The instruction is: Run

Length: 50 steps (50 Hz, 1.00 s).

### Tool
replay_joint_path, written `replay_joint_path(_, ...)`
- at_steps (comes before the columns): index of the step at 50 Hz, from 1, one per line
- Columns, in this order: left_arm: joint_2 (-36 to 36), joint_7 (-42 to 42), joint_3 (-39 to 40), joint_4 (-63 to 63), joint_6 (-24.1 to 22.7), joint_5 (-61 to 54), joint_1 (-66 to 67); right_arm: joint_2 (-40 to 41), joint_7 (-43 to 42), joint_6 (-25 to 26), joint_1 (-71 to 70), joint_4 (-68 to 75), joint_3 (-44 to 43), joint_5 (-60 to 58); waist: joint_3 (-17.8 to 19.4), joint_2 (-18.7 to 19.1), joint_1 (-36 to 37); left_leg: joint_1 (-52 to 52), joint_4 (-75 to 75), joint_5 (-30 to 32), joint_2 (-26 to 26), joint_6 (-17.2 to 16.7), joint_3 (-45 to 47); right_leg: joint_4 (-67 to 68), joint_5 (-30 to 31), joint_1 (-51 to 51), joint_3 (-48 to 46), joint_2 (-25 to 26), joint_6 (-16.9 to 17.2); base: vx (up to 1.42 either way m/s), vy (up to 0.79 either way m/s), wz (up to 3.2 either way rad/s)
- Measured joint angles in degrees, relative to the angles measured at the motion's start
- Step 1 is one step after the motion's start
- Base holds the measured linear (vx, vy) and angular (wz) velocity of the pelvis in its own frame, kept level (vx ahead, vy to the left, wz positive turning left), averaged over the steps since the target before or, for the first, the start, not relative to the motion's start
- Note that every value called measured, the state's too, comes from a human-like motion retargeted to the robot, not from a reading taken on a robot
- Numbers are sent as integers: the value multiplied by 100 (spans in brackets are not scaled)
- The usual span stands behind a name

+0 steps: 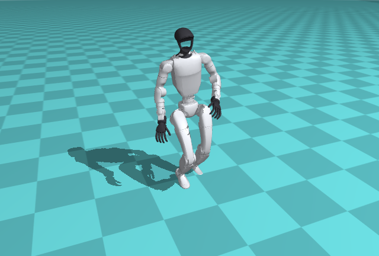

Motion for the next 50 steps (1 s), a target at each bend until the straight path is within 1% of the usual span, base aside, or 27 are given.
replay_joint_path(3,-106,-118,-197,317,-30,-197,-309,129,159,-7,105,331,12,260,-38,-203,-59,297,-459,43,-15,24,543,-235,-121,-282,-607,-550,-61,21,10,-192)
replay_joint_path(7,-218,-279,-273,606,-89,-440,-492,329,360,-23,233,489,18,528,-142,-477,-59,877,-1158,81,-116,74,1265,-911,-321,-249,-1504,-1182,-180,29,0,-211)
replay_joint_path(10,-288,-410,-243,823,-128,-582,-494,517,525,-56,282,491,10,674,-256,-645,24,1381,-1669,93,-279,91,1735,-1501,-508,70,-2217,-1497,-322,37,-7,-227)
replay_joint_path(11,-322,-452,-230,903,-118,-600,-445,572,559,-73,272,468,15,700,-307,-682,59,1439,-1618,62,-324,55,1776,-1550,-587,161,-2360,-1566,-405,40,-10,-240)
replay_joint_path(12,-354,-504,-208,1007,-110,-620,-395,629,602,-90,247,441,31,731,-331,-687,113,1526,-1550,43,-347,6,1709,-1641,-663,312,-2488,-1531,-501,42,-12,-268)
replay_joint_path(13,-382,-575,-170,1162,-105,-644,-340,691,660,-107,194,406,68,770,-302,-624,205,1672,-1446,52,-326,-69,1425,-1815,-736,582,-2585,-1291,-624,44,-11,-271)
replay_joint_path(15,-464,-688,-138,1436,-45,-640,-168,801,721,-161,85,320,109,801,-314,-535,290,1744,-964,270,-285,-327,1218,-1896,-884,847,-2503,-987,-756,43,-4,-239)
replay_joint_path(16,-512,-743,-95,1634,-22,-629,-110,832,763,-184,-23,259,154,819,-268,-389,334,1776,-546,480,-25,-517,1272,-2109,-854,1086,-2482,-661,-802,41,1,-218)
replay_joint_path(17,-558,-792,-56,1823,1,-614,-50,858,800,-203,-133,195,198,835,-219,-235,387,1779,-85,724,228,-718,1290,-2316,-819,1315,-2447,-330,-850,39,4,-227)
replay_joint_path(19,-633,-874,15,2145,60,-576,75,878,849,-222,-364,50,276,871,-116,115,551,1638,981,1397,635,-1193,1103,-2717,-717,1714,-2291,360,-949,34,9,-235)
replay_joint_path(20,-661,-915,57,2290,100,-560,130,876,871,-229,-484,-23,312,899,-65,295,652,1541,1487,1786,766,-1464,926,-2923,-649,1899,-2179,716,-1001,31,16,-237)
replay_joint_path(21,-682,-935,101,2411,136,-543,165,855,880,-226,-604,-79,340,910,-19,433,754,1466,1852,2139,778,-1676,742,-3117,-570,2075,-2020,996,-1019,30,22,-227)
replay_joint_path(22,-701,-955,145,2524,172,-531,194,831,889,-221,-719,-127,362,922,22,549,849,1397,2172,2464,761,-1819,593,-3296,-496,2246,-1855,1229,-1018,29,30,-205)
replay_joint_path(23,-718,-972,191,2621,208,-528,211,799,898,-212,-826,-155,376,933,55,622,927,1341,2403,2732,687,-1821,514,-3441,-432,2406,-1681,1367,-980,29,34,-187)
replay_joint_path(25,-733,-1009,279,2767,275,-527,225,751,928,-188,-1004,-180,397,932,122,694,1079,1287,2711,3085,587,-1821,347,-3650,-355,2706,-1325,1563,-914,27,31,-170)
replay_joint_path(28,-752,-1033,394,2869,355,-582,238,718,1039,-121,-1147,-141,452,919,215,746,1288,1366,2857,3150,603,-1821,-2,-3798,-312,3088,-837,1775,-852,24,20,-154)
replay_joint_path(34,-812,-1026,600,2840,472,-719,154,703,1345,45,-1192,-9,539,789,431,981,1511,1785,2766,2839,912,-1814,-688,-4034,-218,3697,-146,2168,-808,13,14,-117)
replay_joint_path(39,-907,-975,798,2808,558,-800,59,741,1578,174,-1116,60,551,649,601,1180,1440,2020,2667,2677,963,-1727,-935,-4087,-144,3891,214,2314,-733,1,17,-75)
replay_joint_path(45,-1034,-844,1101,3025,655,-920,14,768,1659,334,-943,221,417,488,764,1308,1205,2045,2626,2336,975,-1520,-1076,-3969,-36,3762,456,2346,-630,-11,16,-49)
replay_joint_path(50,-1220,-832,1323,3455,779,-976,210,883,1739,473,-659,576,233,300,788,1244,1071,2005,2466,1836,837,-1276,-1223,-3693,58,3363,555,2257,-470,-21,15,-44)
